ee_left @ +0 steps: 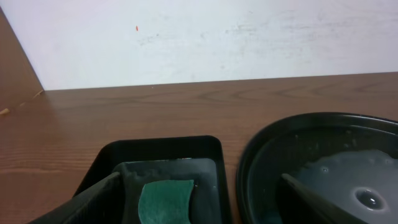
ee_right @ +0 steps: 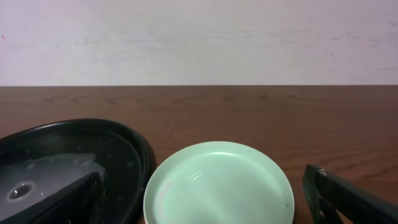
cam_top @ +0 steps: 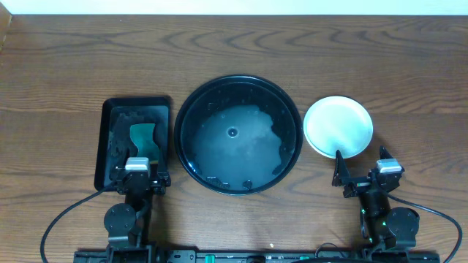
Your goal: Clean dirty plates on tray and stack at the side
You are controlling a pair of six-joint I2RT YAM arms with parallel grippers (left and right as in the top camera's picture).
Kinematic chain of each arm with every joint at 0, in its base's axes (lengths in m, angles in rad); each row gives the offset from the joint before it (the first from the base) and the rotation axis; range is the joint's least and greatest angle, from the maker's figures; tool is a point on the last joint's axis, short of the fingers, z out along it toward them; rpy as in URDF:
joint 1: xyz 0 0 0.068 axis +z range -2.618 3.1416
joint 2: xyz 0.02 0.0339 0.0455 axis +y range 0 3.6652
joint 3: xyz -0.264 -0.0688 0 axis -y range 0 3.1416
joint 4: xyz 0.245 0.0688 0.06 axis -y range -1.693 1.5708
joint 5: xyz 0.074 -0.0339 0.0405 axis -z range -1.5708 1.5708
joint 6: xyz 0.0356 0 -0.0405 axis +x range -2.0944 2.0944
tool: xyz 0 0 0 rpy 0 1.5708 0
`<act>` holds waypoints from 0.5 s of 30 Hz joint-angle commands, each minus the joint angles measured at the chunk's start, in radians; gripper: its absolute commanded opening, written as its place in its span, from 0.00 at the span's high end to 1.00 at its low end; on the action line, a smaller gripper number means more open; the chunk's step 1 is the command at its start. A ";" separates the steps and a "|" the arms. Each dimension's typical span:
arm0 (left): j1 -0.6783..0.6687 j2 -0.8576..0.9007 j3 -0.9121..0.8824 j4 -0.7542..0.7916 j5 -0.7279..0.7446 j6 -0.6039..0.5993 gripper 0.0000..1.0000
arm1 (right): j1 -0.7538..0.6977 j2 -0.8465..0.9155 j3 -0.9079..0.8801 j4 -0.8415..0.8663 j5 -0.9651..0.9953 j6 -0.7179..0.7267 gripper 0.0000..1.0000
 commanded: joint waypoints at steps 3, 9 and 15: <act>-0.004 -0.005 -0.010 -0.044 0.007 0.008 0.23 | 0.002 -0.006 -0.001 -0.003 -0.005 0.006 0.01; -0.004 -0.005 -0.010 -0.044 0.007 0.008 0.22 | 0.002 -0.006 -0.001 -0.003 -0.005 0.006 0.01; -0.004 -0.005 -0.010 -0.044 0.007 0.008 0.23 | 0.002 -0.006 -0.001 -0.003 -0.005 0.006 0.01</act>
